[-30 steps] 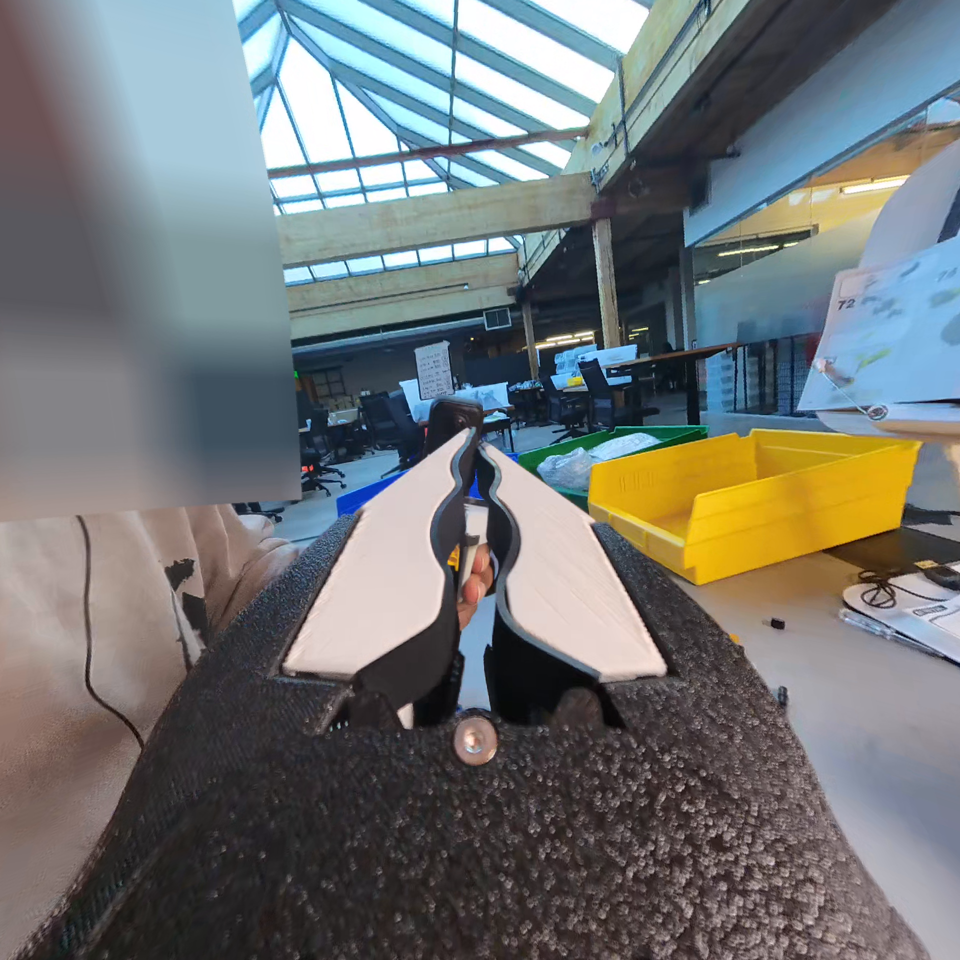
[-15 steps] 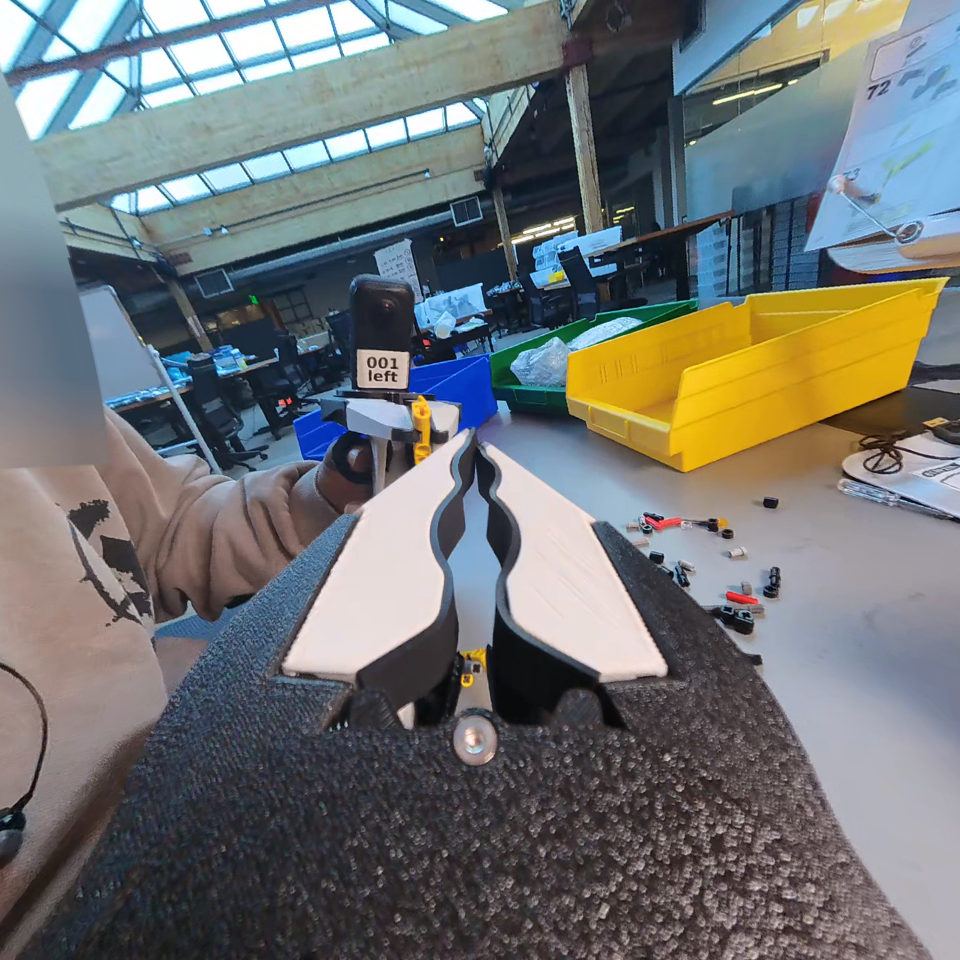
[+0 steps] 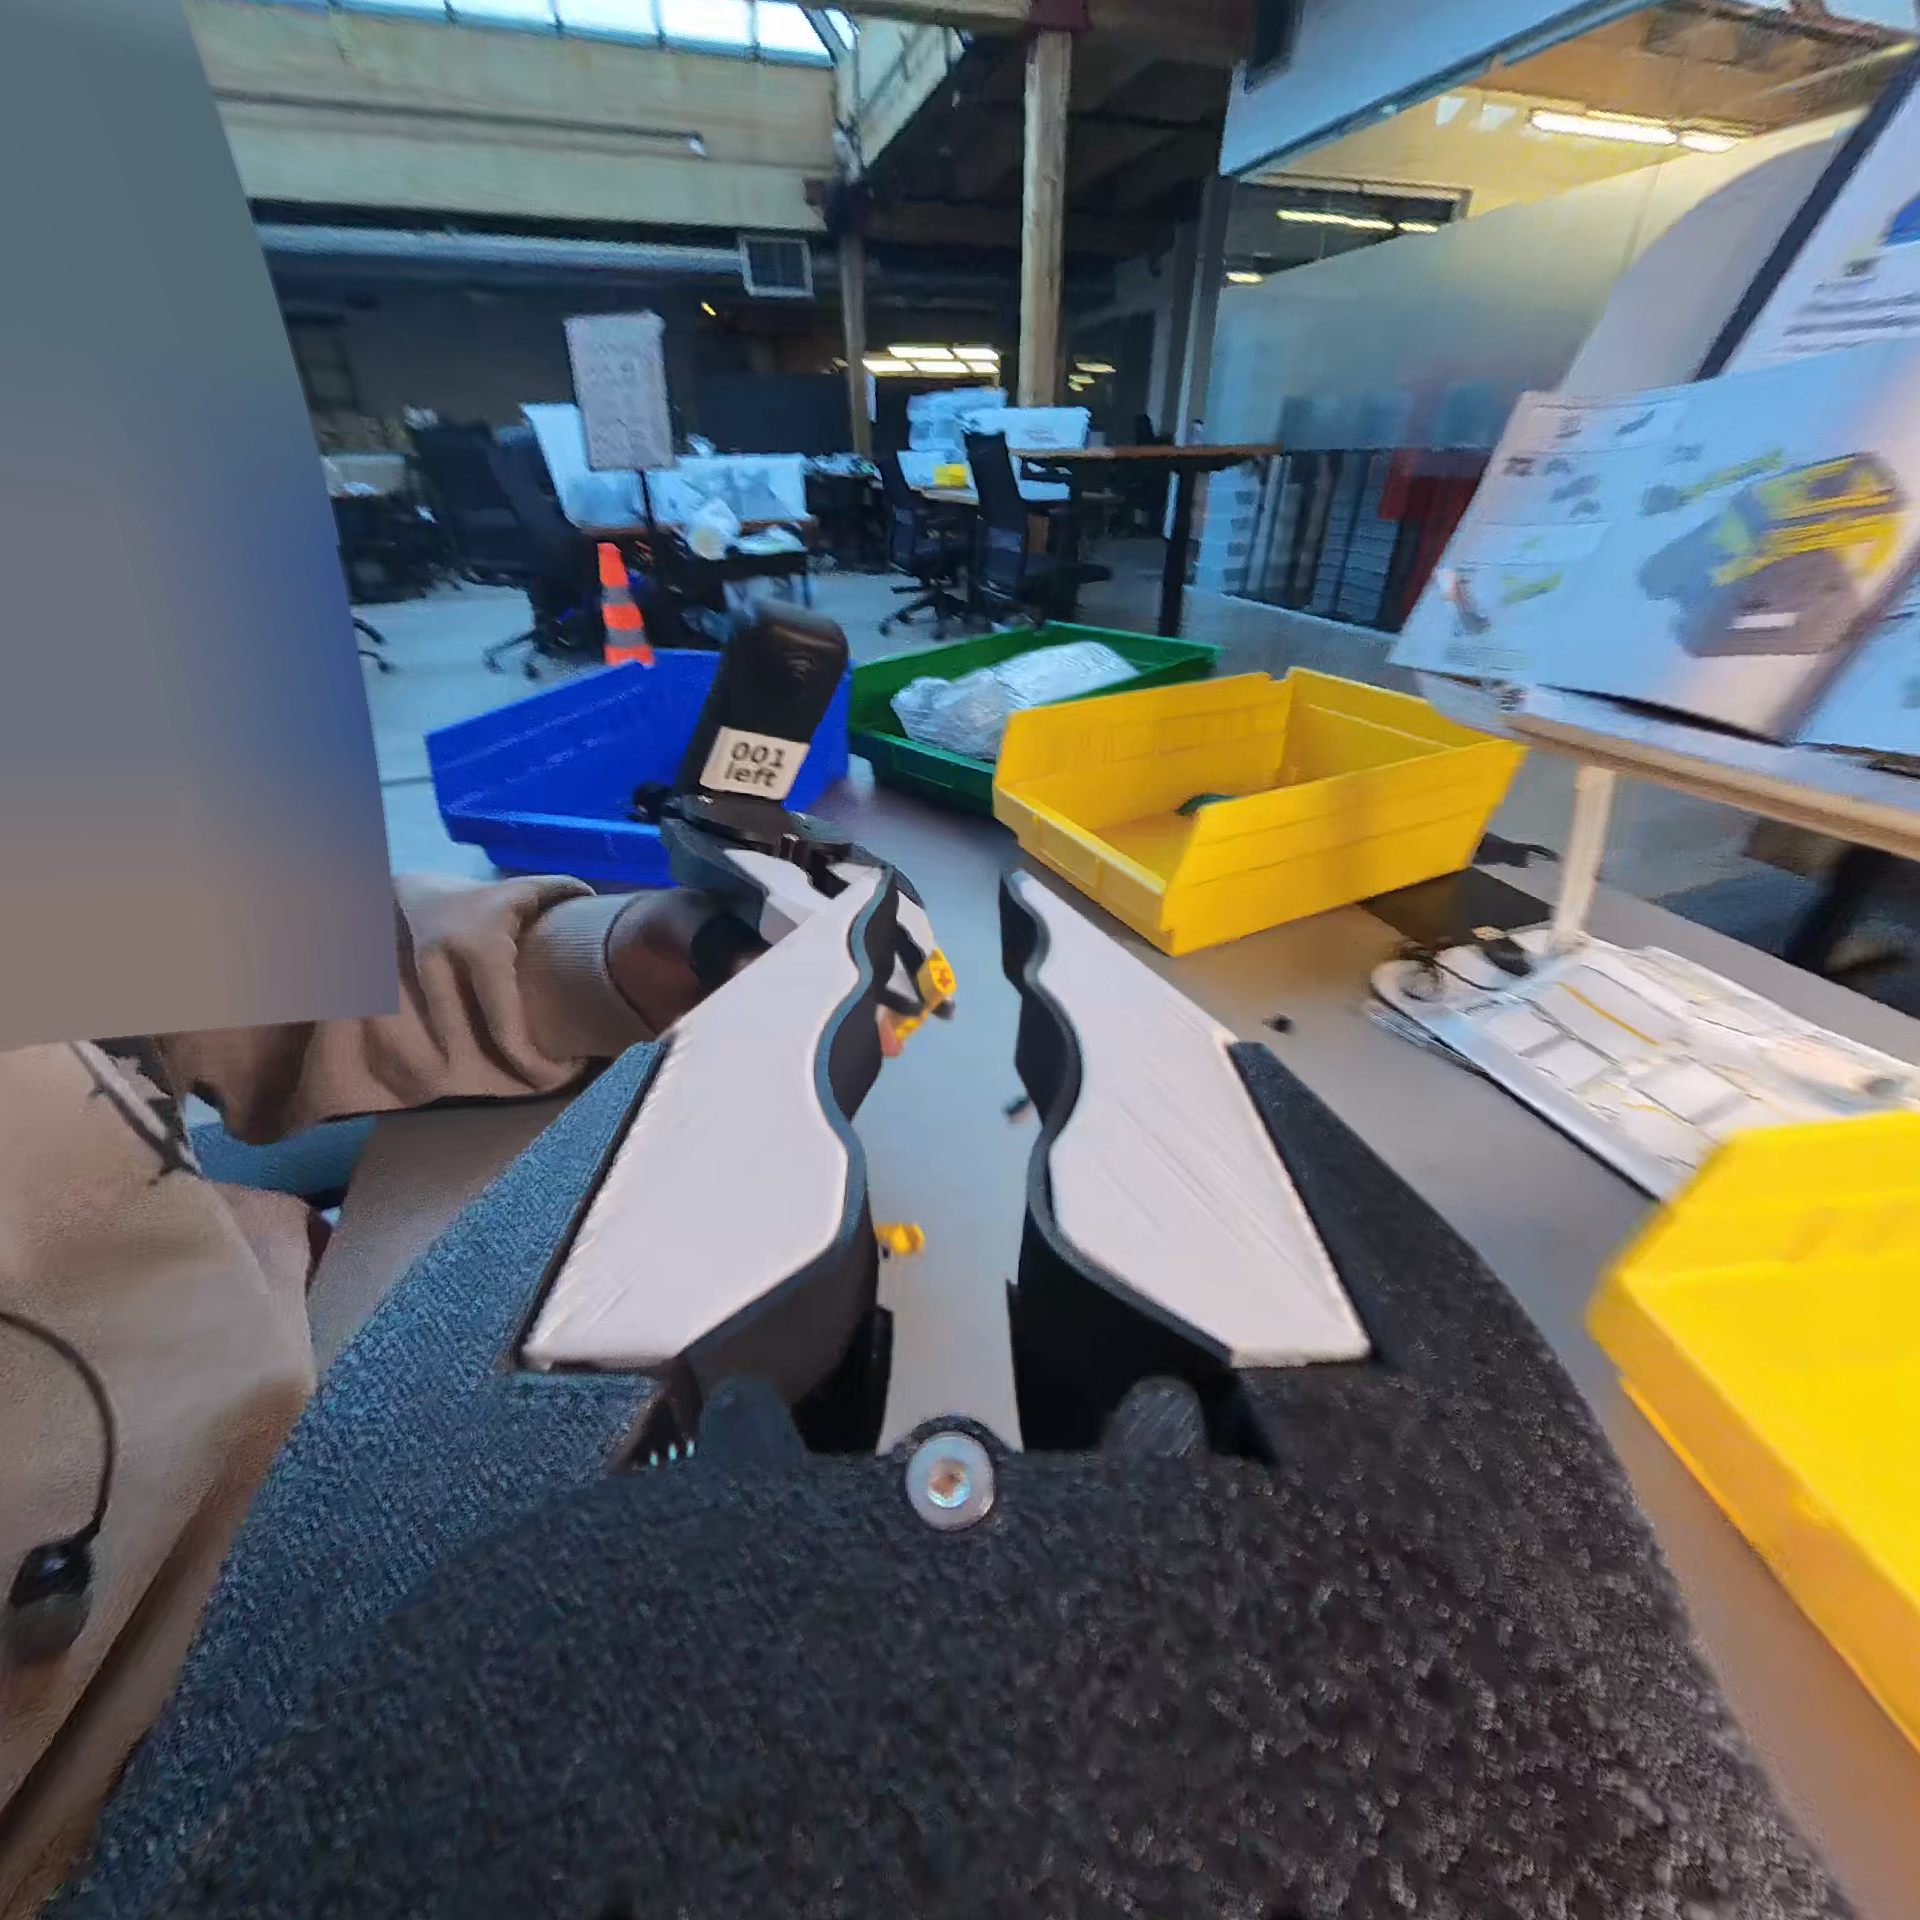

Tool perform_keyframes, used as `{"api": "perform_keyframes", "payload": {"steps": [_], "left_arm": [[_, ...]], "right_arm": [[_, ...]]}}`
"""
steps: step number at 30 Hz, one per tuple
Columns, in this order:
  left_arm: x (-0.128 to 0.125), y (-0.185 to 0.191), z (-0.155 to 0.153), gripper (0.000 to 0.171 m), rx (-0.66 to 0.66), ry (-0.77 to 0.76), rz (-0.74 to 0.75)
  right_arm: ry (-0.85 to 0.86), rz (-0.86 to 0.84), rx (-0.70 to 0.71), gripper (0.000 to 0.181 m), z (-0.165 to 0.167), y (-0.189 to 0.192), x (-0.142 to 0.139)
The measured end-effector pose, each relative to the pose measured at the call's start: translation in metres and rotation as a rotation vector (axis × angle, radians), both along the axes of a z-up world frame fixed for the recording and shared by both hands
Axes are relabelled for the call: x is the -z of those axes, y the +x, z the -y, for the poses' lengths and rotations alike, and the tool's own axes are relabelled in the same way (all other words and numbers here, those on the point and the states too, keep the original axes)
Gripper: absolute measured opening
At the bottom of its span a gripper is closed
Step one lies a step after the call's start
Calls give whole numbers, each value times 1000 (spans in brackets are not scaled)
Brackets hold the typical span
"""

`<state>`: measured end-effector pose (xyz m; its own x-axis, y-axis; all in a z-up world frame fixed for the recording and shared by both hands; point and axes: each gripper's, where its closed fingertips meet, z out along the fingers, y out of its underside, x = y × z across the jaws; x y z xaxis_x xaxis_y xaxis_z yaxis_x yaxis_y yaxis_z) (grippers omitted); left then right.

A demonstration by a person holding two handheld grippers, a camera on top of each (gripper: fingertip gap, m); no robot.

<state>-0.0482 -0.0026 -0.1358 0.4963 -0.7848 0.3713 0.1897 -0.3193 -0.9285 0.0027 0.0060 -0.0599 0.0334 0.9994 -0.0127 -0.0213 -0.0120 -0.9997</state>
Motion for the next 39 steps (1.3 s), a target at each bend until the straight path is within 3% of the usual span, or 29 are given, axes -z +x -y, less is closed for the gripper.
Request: {"api": "perform_keyframes", "payload": {"steps": [3, 6, 11, 14, 16, 20, 29, 32, 34, 36, 39], "left_arm": [[7, -8, -6, 6, -61, -5, -55], [10, -11, -9, 6, -84, -23, -68], [14, -4, -10, 6, -73, -44, -78], [16, 0, -9, 6, -63, -47, -96], [17, 1, -8, 6, -61, -47, -102], [19, -1, -6, 7, -62, -53, -105], [20, 4, -3, 6, -33, -61, -108], [20, 6, -1, 7, -24, -61, -113], [19, 6, 1, 7, -21, -58, -114], [18, 5, 2, 6, -25, -53, -116], [18, 1, 0, 7, -41, -54, -110]], "right_arm": [[70, 106, 227, 28, -12, 73, -4], [20, 243, 536, 38, -27, 175, 20], [-222, 574, 1019, 42, -31, 360, 115], [-415, 655, 1146, 44, -24, 417, 164], [-472, 703, 1193, 43, -23, 433, 184], [-495, 768, 1254, 25, -27, 444, 190], [-579, 783, 1175, 17, -29, 441, 194], [-563, 790, 1142, 2, -31, 437, 194], [-508, 816, 1110, 1, -32, 436, 193], [-440, 822, 1050, 1, -27, 423, 192], [-337, 747, 904, 1, -17, 368, 174]]}}
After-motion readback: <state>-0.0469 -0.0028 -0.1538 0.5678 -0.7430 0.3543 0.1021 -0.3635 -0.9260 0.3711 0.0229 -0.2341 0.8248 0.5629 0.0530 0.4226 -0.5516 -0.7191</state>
